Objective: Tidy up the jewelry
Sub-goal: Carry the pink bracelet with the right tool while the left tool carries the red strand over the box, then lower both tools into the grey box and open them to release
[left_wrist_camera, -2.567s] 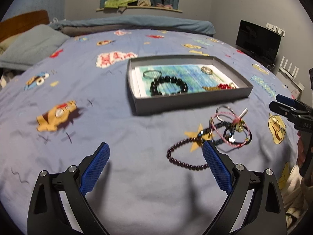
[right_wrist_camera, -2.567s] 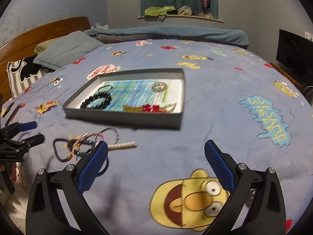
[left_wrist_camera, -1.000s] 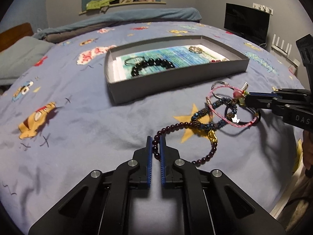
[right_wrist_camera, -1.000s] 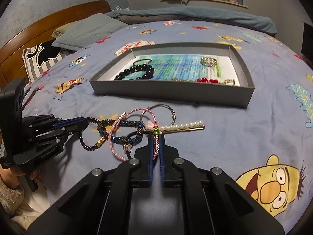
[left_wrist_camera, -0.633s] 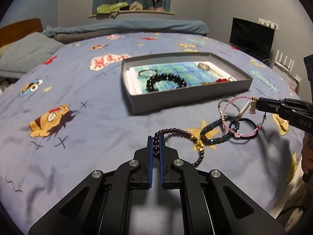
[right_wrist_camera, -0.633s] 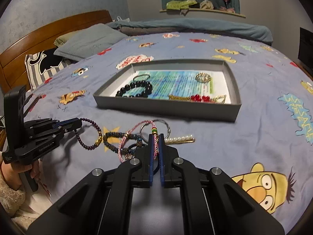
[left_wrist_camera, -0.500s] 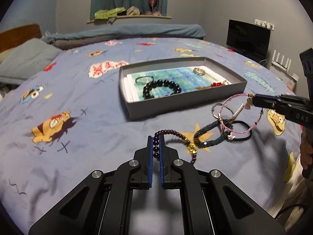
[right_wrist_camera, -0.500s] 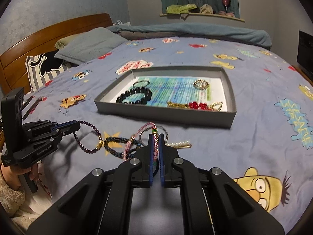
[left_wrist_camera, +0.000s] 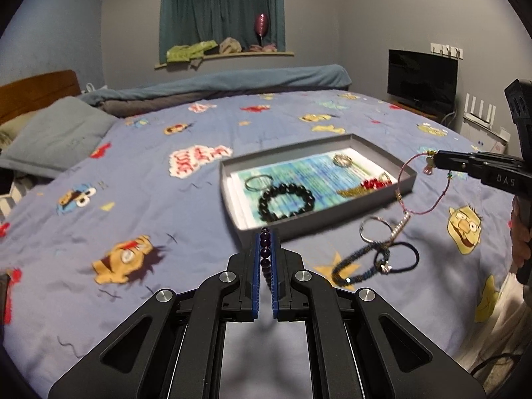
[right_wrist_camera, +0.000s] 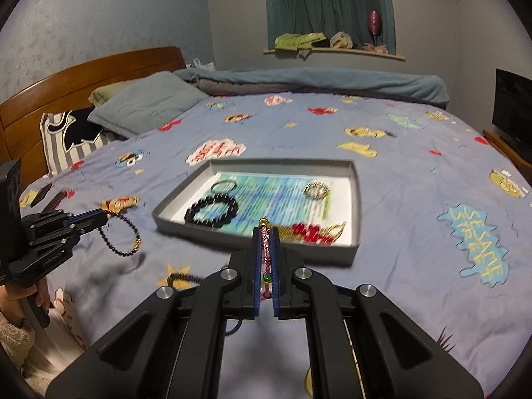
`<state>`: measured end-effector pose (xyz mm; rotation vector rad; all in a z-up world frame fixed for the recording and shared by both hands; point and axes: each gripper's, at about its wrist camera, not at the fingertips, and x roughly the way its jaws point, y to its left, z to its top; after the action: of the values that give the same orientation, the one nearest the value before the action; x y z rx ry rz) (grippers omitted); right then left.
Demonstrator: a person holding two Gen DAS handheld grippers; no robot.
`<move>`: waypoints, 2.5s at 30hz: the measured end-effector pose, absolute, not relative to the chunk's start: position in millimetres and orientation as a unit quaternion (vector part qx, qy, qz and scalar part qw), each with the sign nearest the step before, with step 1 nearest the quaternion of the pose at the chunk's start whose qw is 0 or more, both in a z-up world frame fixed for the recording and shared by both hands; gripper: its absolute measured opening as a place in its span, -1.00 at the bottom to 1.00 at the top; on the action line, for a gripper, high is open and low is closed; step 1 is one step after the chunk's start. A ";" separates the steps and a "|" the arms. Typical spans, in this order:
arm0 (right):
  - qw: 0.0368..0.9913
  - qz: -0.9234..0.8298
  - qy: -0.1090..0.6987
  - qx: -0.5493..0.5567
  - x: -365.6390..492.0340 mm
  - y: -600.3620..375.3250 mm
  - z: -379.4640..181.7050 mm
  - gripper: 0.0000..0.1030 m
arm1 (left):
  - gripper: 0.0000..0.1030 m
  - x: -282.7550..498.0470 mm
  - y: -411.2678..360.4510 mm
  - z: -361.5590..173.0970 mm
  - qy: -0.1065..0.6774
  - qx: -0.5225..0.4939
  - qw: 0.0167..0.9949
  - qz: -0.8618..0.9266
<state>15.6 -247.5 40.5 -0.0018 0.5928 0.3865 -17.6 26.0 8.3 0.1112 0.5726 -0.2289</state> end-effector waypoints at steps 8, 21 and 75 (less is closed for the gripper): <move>0.944 0.182 0.275 -0.008 29.2 -251.2 58.5 -0.91 | -0.88 -4.9 44.2 28.6 0.277 0.038 0.955 -0.097; 0.947 0.184 0.262 -0.001 64.4 -255.7 74.6 -0.91 | -0.88 25.7 42.1 51.6 0.265 0.052 0.957 -0.109; 0.904 0.156 0.398 0.020 187.4 -233.6 -22.9 -0.53 | -0.40 225.4 -53.6 -35.3 0.412 0.013 0.895 -0.169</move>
<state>187.4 -233.6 -22.9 0.0407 0.8218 0.3222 225.4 -53.6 -35.3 0.0261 0.8531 -0.3508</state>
